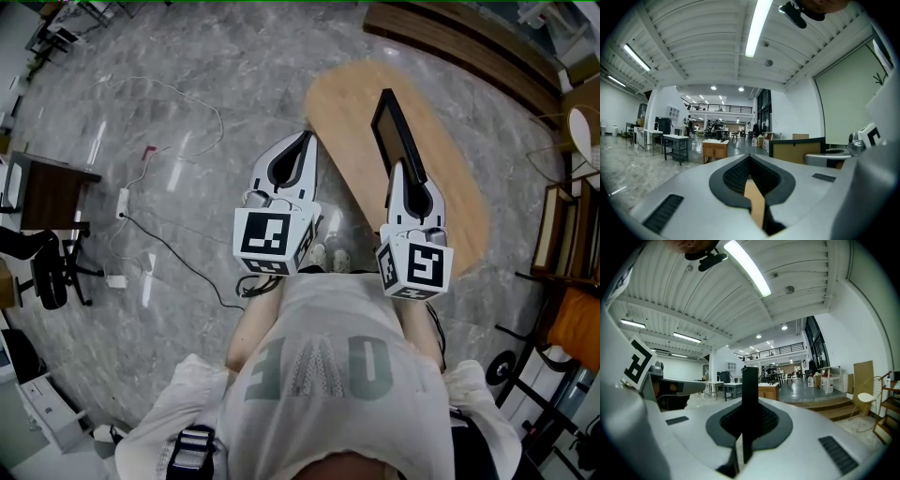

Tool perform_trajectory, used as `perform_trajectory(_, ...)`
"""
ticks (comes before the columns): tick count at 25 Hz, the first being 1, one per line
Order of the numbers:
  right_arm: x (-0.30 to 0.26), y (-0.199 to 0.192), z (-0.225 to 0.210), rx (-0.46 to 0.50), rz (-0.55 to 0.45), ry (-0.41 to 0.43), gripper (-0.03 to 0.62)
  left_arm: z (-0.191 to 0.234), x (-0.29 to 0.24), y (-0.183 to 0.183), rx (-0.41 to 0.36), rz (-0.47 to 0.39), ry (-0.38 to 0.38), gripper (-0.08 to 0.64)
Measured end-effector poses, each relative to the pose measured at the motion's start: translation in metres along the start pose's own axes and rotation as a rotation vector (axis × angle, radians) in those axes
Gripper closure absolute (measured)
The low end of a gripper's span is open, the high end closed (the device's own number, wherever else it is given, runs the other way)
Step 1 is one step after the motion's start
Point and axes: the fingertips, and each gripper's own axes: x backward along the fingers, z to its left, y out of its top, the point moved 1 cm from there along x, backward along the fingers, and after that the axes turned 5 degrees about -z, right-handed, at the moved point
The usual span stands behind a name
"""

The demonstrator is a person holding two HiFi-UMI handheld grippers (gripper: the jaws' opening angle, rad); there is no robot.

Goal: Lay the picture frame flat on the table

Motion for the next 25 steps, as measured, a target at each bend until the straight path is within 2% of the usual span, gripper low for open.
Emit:
perform_trajectory(9,-0.006,-0.008,-0.003,0.001,0.02,-0.033,0.575,-0.001,-0.013,-0.01,-0.001,0.022,-0.04,0.551)
perform_trajectory(16,-0.027,-0.025,-0.029,0.013,0.064,-0.092,0.575,-0.008,-0.058,-0.03,-0.005,0.052,-0.113,0.551)
perform_trajectory(25,-0.061,-0.087,-0.092,0.155,0.202,-0.241,0.575,-0.015,-0.119,-0.111,0.03,0.143,-0.192,0.551)
